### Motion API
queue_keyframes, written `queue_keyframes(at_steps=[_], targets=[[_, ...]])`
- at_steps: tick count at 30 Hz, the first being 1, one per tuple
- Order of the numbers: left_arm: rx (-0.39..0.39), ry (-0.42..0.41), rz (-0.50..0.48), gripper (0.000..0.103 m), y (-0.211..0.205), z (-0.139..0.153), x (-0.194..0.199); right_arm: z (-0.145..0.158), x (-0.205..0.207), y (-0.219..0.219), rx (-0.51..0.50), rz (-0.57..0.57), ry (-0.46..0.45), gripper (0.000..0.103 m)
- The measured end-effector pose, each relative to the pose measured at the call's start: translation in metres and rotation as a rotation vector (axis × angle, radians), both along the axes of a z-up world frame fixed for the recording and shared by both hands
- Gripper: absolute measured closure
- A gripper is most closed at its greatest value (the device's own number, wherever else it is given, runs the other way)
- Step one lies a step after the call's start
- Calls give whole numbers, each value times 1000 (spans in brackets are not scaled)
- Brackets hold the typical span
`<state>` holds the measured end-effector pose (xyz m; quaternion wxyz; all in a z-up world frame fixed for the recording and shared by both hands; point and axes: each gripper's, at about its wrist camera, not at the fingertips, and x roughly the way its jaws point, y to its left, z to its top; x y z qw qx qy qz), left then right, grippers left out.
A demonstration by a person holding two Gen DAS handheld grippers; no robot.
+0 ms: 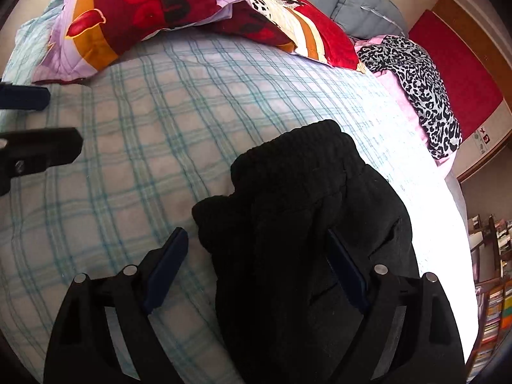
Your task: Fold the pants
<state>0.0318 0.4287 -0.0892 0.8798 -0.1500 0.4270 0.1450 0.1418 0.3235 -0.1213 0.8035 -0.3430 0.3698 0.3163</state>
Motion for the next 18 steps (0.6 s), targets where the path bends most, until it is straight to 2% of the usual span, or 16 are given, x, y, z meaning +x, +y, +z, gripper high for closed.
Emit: queue_keyframes(at_steps=[4, 9, 12, 15, 18], targets=[[-1, 1, -2, 15, -2, 0, 1, 6, 17, 0, 30, -18, 59, 38], [-9, 5, -23, 12, -15, -1, 4, 26, 31, -15, 108, -45, 131, 68], [-11, 11, -62, 12, -30, -2, 8, 42, 41, -24, 169, -78, 172, 73], [-14, 19, -102, 12, -46, -4, 13, 58, 54, -40, 244, -124, 225, 74], [-18, 26, -130, 12, -58, -7, 17, 66, 59, -51, 280, -151, 237, 75]])
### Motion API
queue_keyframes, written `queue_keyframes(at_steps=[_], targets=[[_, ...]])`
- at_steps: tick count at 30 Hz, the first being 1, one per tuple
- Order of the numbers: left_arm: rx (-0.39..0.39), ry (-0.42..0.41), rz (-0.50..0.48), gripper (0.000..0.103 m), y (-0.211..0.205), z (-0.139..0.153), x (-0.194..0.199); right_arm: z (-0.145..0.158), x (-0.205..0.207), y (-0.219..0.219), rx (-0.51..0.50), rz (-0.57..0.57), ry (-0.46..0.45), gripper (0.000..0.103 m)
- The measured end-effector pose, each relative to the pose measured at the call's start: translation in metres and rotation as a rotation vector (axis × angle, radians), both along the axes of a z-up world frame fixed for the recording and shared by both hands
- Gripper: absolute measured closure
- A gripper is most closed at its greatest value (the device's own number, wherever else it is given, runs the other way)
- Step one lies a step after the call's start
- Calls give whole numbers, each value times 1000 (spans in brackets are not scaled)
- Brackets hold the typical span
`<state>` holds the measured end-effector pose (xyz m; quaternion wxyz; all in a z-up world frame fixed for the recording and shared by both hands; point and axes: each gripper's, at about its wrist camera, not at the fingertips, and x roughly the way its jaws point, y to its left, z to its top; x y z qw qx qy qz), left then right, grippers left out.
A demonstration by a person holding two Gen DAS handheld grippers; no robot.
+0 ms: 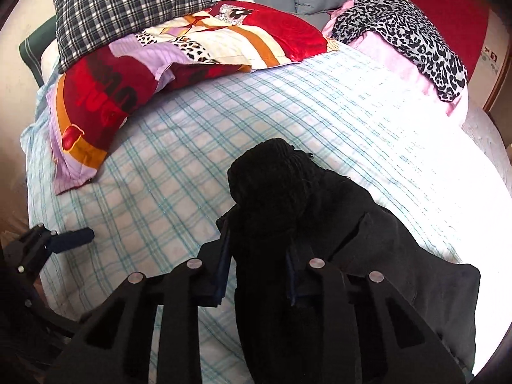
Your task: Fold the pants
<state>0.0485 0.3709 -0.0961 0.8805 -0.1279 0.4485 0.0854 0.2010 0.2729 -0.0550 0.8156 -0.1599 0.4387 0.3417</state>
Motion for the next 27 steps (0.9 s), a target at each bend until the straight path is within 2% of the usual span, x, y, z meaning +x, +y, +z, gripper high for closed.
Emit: queue_keyframes(at_steps=[7, 10, 17, 20, 22, 24, 25, 27], targets=[[-4, 10, -12, 12, -10, -5, 3, -9, 3, 2, -4, -6, 9, 74], [-2, 8, -2, 12, -6, -4, 2, -20, 3, 9, -17, 4, 23, 70], [-3, 3, 23, 12, 3, -3, 1, -44, -5, 27, -93, 58, 14, 42], [-1, 8, 31, 12, 5, -4, 2, -53, -6, 30, -108, 86, 8, 39], [7, 9, 32, 12, 4, -4, 2, -52, -6, 28, -104, 76, 6, 45], [16, 10, 34, 12, 4, -5, 2, -45, -5, 25, -80, 63, 14, 63], [16, 10, 33, 12, 3, -4, 2, -40, -4, 23, -64, 58, 19, 69], [17, 10, 33, 12, 3, -4, 2, -29, -4, 18, -40, 40, 13, 75]])
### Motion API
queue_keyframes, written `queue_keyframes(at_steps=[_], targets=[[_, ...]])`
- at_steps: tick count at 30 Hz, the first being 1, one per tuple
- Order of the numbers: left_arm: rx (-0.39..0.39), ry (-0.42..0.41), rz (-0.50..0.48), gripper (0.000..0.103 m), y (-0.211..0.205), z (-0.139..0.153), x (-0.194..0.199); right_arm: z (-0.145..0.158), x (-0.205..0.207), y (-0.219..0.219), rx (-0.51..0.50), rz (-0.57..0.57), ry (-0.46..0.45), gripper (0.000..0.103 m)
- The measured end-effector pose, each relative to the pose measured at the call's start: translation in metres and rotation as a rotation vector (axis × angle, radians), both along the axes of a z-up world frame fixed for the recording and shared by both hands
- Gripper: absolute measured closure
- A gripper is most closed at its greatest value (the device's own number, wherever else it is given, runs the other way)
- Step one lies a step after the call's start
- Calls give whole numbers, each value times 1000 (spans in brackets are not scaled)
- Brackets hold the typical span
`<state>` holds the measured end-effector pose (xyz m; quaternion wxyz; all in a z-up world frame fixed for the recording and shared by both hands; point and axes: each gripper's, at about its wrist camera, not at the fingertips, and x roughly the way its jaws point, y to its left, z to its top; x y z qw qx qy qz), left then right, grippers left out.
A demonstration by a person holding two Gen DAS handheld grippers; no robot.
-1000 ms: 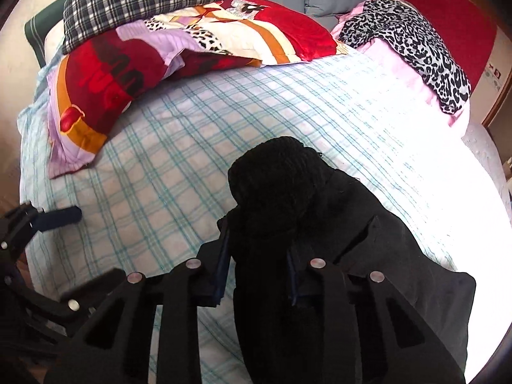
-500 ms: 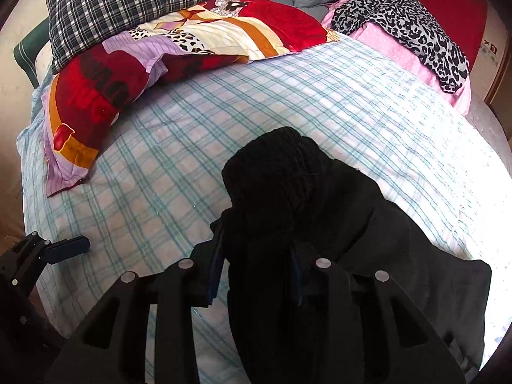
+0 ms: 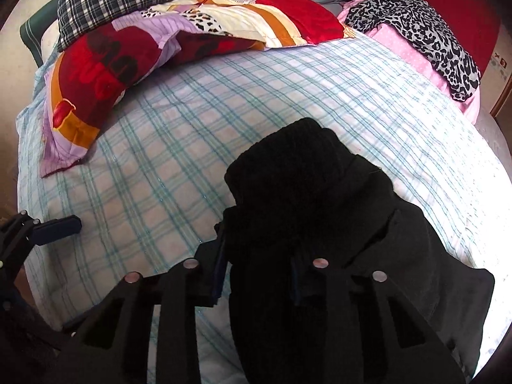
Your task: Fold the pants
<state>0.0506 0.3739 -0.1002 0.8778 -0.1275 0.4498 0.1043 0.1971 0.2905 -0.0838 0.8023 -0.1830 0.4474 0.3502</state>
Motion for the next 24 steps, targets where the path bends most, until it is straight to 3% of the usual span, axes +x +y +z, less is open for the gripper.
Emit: queue_keyframes(at_steps=[13, 24], targets=[[-18, -17, -57, 12, -27, 10, 12, 70, 29, -78, 207, -180, 26, 77], [-16, -20, -231, 12, -103, 11, 37, 116, 51, -209, 374, -432, 30, 77]])
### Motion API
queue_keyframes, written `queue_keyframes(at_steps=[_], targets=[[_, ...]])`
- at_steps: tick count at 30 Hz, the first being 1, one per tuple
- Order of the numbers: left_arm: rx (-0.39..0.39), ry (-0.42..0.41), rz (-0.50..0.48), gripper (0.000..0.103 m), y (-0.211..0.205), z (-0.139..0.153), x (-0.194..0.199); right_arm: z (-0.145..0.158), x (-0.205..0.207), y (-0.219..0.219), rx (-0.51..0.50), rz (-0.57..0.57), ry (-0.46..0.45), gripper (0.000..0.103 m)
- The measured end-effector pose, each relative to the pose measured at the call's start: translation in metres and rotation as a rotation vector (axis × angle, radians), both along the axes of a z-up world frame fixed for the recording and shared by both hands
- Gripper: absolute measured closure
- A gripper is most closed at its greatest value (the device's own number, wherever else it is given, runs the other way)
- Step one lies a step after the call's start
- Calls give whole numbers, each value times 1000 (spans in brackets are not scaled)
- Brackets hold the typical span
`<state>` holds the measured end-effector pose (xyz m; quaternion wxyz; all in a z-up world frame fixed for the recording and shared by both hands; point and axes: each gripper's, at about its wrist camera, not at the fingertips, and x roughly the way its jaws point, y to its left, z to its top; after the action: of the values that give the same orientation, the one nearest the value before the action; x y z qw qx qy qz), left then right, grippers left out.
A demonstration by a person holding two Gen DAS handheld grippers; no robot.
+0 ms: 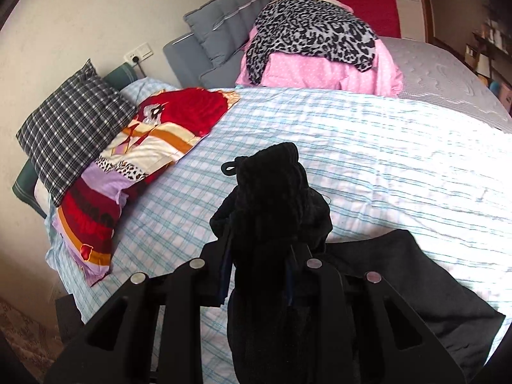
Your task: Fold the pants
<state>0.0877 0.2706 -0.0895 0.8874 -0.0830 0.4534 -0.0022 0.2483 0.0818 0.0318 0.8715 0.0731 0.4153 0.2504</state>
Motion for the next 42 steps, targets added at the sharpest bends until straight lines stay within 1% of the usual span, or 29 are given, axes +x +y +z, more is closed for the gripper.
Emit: queue_keyframes(at_steps=[3, 7, 9, 14, 17, 19, 21, 23, 26, 29, 31, 33, 36, 37, 38, 40, 41, 42], targets=[[8, -7, -45, 12, -21, 2, 7, 5, -5, -39, 45, -67, 0, 77], [22, -15, -93, 12, -46, 7, 17, 8, -22, -89, 114, -153, -6, 77], [31, -18, -114, 12, -59, 9, 23, 6, -35, -113, 148, -199, -13, 77], [50, -24, -161, 12, -85, 13, 35, -4, -75, -171, 194, -335, -47, 77], [72, -25, -194, 12, -102, 13, 40, -14, -103, -204, 190, -405, -79, 77], [90, -18, -215, 12, -114, 11, 43, -26, -119, -228, 183, -443, -81, 77], [101, -11, -237, 12, -126, 9, 45, -44, -133, -248, 180, -477, -65, 77], [110, -7, -261, 12, -138, 7, 47, -63, -144, -268, 218, -507, -27, 78], [129, -2, -297, 12, -157, 4, 49, -86, -157, -292, 269, -541, 7, 78], [151, 6, -331, 12, -176, 1, 50, -96, -163, -302, 329, -531, 10, 78], [173, 12, -351, 12, -188, -3, 49, -101, -167, -312, 398, -536, 17, 77], [205, 15, -366, 12, -198, -9, 48, -110, -172, -324, 461, -556, 38, 77], [225, 31, -378, 12, -207, -19, 49, -125, -184, -338, 519, -591, 93, 74], [229, 38, -379, 12, -207, -22, 49, -131, -190, -342, 527, -607, 116, 72], [235, 43, -379, 12, -208, -25, 50, -136, -198, -346, 528, -630, 132, 66], [241, 51, -378, 11, -208, -30, 51, -145, -214, -354, 515, -674, 149, 60], [242, 52, -376, 11, -208, -31, 51, -145, -223, -359, 481, -710, 141, 58], [245, 53, -374, 11, -208, -32, 51, -143, -231, -364, 438, -743, 127, 58]])
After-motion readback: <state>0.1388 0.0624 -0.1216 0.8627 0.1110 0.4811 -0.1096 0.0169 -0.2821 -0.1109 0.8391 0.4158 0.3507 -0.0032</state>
